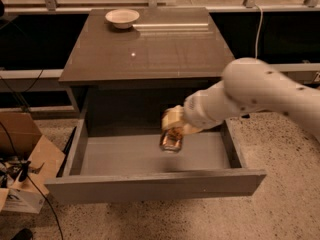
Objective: Pick orange can from top drawer and place on counter
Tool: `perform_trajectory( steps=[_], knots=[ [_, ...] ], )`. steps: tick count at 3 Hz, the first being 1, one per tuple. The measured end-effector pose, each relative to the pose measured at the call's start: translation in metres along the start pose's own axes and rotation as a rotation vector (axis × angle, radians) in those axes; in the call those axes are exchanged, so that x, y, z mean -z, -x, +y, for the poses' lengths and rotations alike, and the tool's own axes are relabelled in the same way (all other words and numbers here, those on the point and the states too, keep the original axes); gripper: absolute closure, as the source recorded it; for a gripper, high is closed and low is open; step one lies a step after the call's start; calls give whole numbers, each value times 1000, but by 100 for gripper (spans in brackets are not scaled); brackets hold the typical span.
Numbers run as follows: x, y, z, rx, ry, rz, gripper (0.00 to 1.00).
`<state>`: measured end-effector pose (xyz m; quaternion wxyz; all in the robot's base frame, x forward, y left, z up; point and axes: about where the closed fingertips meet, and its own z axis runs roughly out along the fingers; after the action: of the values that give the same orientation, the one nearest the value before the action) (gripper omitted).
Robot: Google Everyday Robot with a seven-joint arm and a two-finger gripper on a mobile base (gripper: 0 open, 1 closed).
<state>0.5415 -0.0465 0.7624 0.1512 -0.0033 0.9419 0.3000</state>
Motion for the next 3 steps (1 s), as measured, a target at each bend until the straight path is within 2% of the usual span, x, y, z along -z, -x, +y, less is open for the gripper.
perform_trajectory(
  steps=[1,2,3],
  knots=[
    [78,38,-7,121,14,-136,100],
    [126,88,-14,266,1,-234,100],
    [146,147,-15,372,-5,-305,100]
  ],
)
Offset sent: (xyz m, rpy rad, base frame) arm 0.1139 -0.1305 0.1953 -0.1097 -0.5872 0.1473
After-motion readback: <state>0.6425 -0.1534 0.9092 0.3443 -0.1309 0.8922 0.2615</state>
